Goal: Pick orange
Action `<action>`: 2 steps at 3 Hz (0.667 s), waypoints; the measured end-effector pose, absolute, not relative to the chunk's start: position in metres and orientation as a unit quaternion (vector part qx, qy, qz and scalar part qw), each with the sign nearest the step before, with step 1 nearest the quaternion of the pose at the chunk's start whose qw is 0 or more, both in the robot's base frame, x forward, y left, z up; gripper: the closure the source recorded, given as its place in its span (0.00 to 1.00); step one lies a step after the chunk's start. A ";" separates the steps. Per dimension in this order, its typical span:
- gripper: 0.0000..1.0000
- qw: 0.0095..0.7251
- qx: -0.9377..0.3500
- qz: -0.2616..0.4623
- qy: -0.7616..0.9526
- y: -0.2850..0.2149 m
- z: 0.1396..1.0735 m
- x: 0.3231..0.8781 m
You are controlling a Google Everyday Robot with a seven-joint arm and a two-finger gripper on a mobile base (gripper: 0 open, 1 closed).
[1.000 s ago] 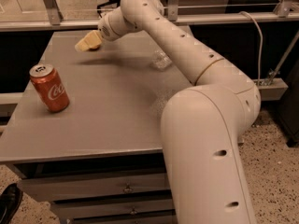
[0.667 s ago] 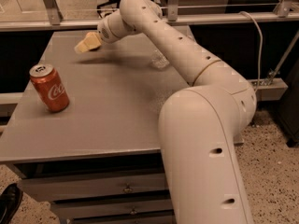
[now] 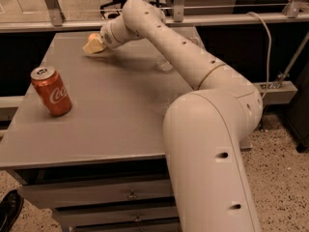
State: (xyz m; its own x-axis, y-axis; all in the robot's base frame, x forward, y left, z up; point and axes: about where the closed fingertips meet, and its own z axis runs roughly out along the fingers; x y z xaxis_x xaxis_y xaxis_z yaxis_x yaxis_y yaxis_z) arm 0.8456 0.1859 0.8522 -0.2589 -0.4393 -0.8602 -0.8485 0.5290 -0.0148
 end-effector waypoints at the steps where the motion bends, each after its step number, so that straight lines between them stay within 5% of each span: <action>1: 0.72 0.453 -0.427 0.246 0.743 0.185 0.871 0.842; 2: 0.96 0.468 -0.441 0.258 0.721 0.175 0.896 0.831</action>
Offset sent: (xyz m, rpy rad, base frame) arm -0.0257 -0.0303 0.0777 0.1005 -0.1201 0.1028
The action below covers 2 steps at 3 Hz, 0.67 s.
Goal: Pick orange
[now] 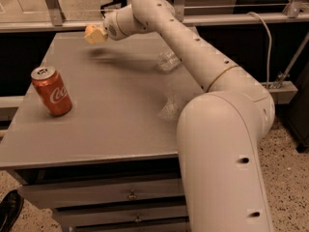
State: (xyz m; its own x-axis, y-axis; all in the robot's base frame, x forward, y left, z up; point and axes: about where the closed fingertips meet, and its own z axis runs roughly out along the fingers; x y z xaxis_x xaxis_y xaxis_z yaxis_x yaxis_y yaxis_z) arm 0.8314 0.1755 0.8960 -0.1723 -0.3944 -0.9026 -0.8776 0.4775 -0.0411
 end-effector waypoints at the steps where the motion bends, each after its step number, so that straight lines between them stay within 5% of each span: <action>1: 1.00 0.472 -0.461 0.293 0.692 0.147 0.926 0.798; 2: 1.00 0.472 -0.461 0.302 0.688 0.127 0.928 0.790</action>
Offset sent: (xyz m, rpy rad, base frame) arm -0.0310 -0.0246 0.0275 0.0447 -0.0113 0.0778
